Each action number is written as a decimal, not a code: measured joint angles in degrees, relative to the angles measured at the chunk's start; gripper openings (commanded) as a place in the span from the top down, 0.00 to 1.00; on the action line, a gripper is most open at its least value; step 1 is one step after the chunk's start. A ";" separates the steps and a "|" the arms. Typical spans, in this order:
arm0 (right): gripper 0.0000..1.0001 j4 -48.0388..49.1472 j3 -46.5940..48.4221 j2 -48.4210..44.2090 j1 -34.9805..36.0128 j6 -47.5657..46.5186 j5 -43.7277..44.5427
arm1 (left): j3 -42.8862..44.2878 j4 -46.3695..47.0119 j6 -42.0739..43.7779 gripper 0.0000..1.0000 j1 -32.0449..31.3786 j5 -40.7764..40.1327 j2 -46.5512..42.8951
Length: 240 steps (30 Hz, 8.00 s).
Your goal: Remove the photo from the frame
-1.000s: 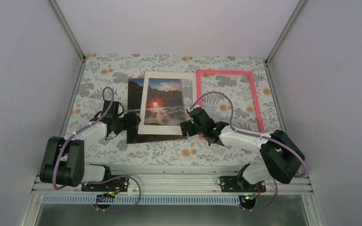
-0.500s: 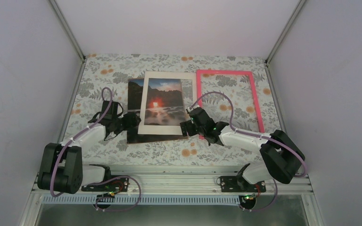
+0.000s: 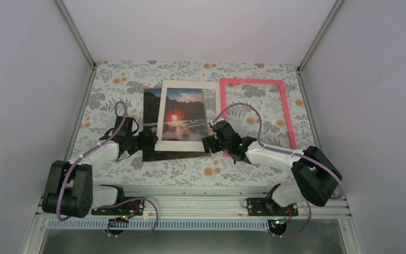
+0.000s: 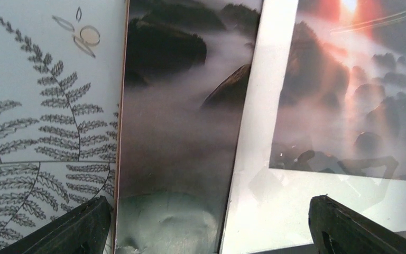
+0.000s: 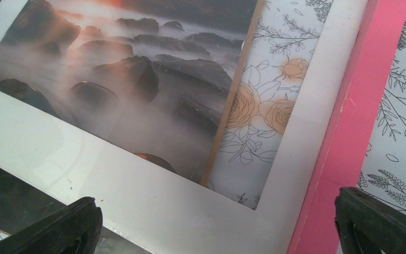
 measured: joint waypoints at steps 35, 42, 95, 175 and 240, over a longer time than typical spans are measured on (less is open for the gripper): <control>0.00 1.29 -0.37 0.61 0.00 -0.02 -0.22 | 1.49 -4.13 -0.04 0.07 -4.22 -2.47 -1.51; 0.00 1.73 -0.87 0.61 0.00 -0.02 -0.20 | 1.92 -4.72 -0.26 0.07 -4.87 -2.99 -2.12; 0.00 1.68 -2.03 0.28 -0.11 -0.02 -0.20 | -8.11 12.61 -4.26 0.11 8.09 16.57 -1.86; 0.00 -0.35 0.76 2.91 -0.37 -1.95 -0.79 | 9.09 30.73 -3.96 0.98 9.57 21.11 25.73; 0.00 3.13 -11.34 -23.58 -0.57 -0.87 0.63 | 63.65 -24.98 4.59 0.98 -8.57 -0.79 10.67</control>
